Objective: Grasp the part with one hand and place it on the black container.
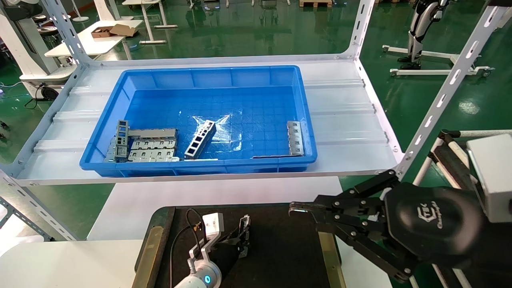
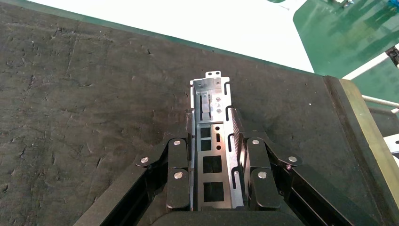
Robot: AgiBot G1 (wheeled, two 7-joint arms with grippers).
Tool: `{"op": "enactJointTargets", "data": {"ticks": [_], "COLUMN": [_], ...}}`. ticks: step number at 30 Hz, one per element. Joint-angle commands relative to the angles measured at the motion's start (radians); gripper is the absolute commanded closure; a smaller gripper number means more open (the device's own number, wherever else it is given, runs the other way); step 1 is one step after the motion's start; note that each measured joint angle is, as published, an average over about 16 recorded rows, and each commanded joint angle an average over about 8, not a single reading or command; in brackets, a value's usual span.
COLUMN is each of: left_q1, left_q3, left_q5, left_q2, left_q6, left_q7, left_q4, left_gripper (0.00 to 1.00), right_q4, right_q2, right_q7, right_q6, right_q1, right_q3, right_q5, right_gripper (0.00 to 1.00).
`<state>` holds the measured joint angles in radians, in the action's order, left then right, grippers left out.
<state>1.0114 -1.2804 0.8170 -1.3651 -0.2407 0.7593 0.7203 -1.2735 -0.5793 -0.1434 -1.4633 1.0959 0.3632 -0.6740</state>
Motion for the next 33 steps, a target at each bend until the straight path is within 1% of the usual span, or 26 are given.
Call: {"op": "enactJointTargets", "data": {"ticks": [1,2,3,4,6,16,21,28,33], "left_q1": [0.001,0.002,0.002,0.003,0.005,0.013,0.019,0.029,0.031], "left_q3": [-0.01,-0.015,-0.019,-0.024,-0.033,-0.072,-0.087,-0.09,-0.074], "left_q5": [-0.002,-0.003,-0.004,-0.005,-0.007,-0.013,0.001,0.068,0.141], "left_q2": [0.0,0.0,0.0,0.0,0.0,0.001,0.005,0.026,0.066], "left_q6": [-0.005,-0.007,-0.008,-0.009,-0.012,-0.02,-0.018,0.013,0.052], "left_q7": [0.012,0.018,0.023,0.028,0.039,0.088,0.105,0.121,0.129], "left_q4": [-0.003,-0.004,-0.004,-0.004,-0.005,-0.003,0.0,0.01,0.05], "left_gripper": [0.52,0.4,0.27,0.15,0.0,0.0,0.0,0.0,0.0], "right_q4": [0.0,0.0,0.0,0.0,0.0,0.0,0.0,0.0,0.0], "right_q2": [0.0,0.0,0.0,0.0,0.0,0.0,0.0,0.0,0.0], "right_q7": [0.0,0.0,0.0,0.0,0.0,0.0,0.0,0.0,0.0], "right_q6": [0.0,0.0,0.0,0.0,0.0,0.0,0.0,0.0,0.0], "right_q1": [0.0,0.0,0.0,0.0,0.0,0.0,0.0,0.0,0.0], "right_q3": [0.0,0.0,0.0,0.0,0.0,0.0,0.0,0.0,0.0], "right_q5": [0.0,0.0,0.0,0.0,0.0,0.0,0.0,0.0,0.0], "right_gripper": [0.29,0.17,0.06,0.0,0.0,0.0,0.0,0.0,0.0]}}
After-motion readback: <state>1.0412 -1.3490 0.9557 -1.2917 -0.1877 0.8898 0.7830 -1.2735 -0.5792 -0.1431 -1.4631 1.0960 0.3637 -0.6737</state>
